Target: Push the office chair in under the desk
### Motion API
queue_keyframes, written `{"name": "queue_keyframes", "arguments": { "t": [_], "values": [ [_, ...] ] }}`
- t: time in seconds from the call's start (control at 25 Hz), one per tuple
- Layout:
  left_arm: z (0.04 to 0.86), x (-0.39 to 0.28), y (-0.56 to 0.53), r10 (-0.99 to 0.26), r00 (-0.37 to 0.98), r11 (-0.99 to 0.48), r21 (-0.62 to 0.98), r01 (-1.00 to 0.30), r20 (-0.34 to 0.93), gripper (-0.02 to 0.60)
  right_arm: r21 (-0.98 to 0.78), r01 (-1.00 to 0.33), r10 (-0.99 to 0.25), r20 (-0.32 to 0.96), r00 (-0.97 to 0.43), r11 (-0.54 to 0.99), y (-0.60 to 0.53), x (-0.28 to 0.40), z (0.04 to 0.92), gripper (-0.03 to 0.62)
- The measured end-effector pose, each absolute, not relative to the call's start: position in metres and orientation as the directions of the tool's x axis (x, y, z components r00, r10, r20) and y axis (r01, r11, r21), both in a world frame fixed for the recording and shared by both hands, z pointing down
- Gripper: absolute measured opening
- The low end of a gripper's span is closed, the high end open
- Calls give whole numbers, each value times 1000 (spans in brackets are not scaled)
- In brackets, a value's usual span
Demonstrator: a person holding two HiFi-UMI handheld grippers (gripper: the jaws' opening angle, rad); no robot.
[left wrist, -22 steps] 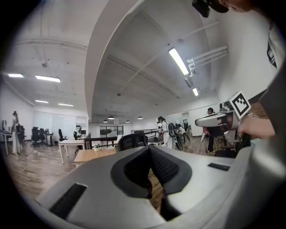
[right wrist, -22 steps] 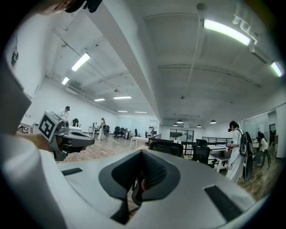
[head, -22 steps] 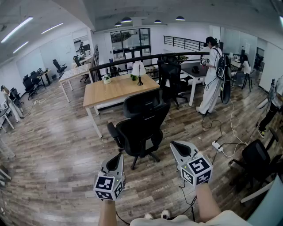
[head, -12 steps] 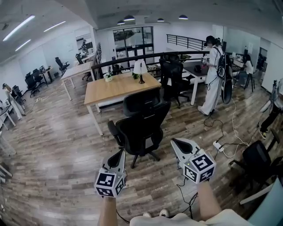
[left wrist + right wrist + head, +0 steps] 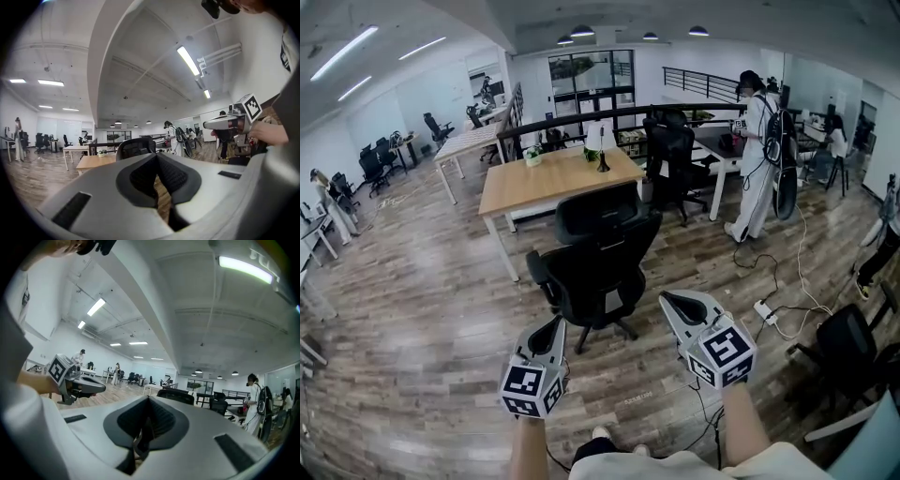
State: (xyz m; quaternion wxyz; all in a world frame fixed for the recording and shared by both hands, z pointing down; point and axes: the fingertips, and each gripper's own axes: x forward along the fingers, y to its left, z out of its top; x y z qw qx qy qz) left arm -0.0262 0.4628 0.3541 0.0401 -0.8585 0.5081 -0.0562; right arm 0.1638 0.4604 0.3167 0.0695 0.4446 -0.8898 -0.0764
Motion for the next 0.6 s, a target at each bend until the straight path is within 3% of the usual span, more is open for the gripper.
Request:
{"name": "queue_keyframes", "arguments": {
  "t": [0.6],
  "values": [
    [361,-28,294,-877,480,-478,-130,-869,19,8,88,-801,-806,31,-592,592,297,181,333,12]
  ]
}}
